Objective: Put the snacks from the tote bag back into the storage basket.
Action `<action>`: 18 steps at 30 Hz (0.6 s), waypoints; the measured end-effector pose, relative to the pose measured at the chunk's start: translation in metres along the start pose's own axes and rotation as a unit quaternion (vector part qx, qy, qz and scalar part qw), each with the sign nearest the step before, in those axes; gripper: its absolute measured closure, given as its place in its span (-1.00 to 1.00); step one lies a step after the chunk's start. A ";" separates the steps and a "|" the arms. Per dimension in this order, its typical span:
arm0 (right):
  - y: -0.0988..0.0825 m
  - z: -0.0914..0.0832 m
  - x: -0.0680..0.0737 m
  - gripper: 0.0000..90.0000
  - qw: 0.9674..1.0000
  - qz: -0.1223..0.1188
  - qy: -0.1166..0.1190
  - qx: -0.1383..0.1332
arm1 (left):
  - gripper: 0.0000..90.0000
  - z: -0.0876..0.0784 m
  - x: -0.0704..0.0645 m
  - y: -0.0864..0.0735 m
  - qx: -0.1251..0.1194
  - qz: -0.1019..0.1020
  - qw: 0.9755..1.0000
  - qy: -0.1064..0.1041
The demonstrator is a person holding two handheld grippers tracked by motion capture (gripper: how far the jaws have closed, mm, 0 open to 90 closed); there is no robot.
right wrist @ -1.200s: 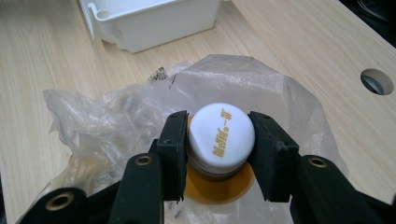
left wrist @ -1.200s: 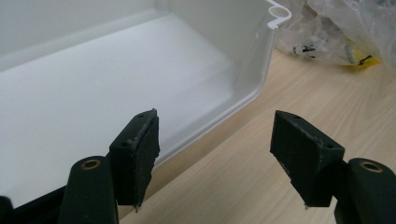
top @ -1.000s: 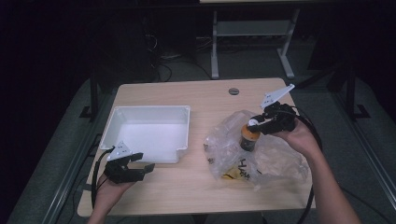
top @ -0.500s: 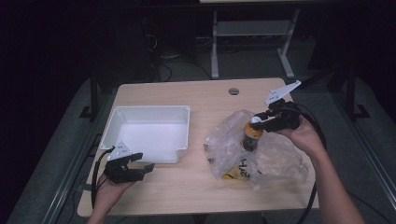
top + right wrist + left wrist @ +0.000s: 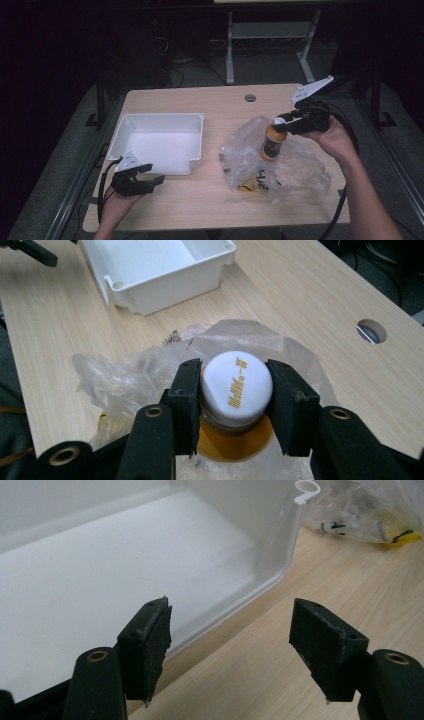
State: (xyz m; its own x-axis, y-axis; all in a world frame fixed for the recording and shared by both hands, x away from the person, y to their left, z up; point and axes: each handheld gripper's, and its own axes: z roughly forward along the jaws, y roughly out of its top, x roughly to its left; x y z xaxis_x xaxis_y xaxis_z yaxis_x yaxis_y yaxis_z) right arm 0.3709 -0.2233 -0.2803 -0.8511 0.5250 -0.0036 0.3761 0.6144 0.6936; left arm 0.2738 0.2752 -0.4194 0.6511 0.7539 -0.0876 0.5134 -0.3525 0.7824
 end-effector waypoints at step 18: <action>0.052 -0.044 0.019 0.31 0.999 -0.028 -0.006 -0.017 | -0.28 -0.001 0.004 -0.002 0.011 -0.001 1.000 0.007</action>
State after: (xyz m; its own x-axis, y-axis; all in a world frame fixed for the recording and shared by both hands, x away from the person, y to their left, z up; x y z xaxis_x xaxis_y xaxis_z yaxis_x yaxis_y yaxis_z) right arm 0.3582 -0.2068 -0.2126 -0.8665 0.4965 -0.0514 0.3143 0.6228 0.7165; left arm 0.2751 0.2790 -0.4206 0.6425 0.7621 -0.0802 0.5268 -0.3633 0.7685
